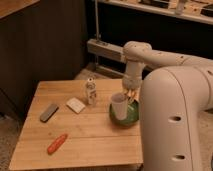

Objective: Place the ceramic cup in the ceramic bowl

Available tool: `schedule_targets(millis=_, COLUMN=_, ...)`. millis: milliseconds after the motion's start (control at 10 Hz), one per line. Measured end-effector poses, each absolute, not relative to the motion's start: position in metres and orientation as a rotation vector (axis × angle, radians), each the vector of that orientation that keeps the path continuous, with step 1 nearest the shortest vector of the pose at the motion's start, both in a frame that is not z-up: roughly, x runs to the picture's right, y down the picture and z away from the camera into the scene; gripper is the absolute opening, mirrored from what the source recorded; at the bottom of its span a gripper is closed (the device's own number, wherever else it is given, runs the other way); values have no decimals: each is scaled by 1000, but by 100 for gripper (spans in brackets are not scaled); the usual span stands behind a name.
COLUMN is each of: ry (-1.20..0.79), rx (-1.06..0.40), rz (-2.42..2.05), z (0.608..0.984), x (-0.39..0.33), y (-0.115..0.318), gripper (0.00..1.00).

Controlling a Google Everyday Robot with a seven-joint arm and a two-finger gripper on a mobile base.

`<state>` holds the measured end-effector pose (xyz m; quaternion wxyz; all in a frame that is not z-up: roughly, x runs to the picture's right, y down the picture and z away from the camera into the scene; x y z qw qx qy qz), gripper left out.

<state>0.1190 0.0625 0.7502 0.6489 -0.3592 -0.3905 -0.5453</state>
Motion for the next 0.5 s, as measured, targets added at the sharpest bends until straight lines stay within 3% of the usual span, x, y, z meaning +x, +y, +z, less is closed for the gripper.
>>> schedule_targets(millis=200, ry=-885, rx=-814, rz=-1239, z=750, x=119, y=62, gripper=12)
schedule_targets(millis=500, ry=-829, rx=-694, rz=-1288, z=752, x=127, y=52, gripper=12)
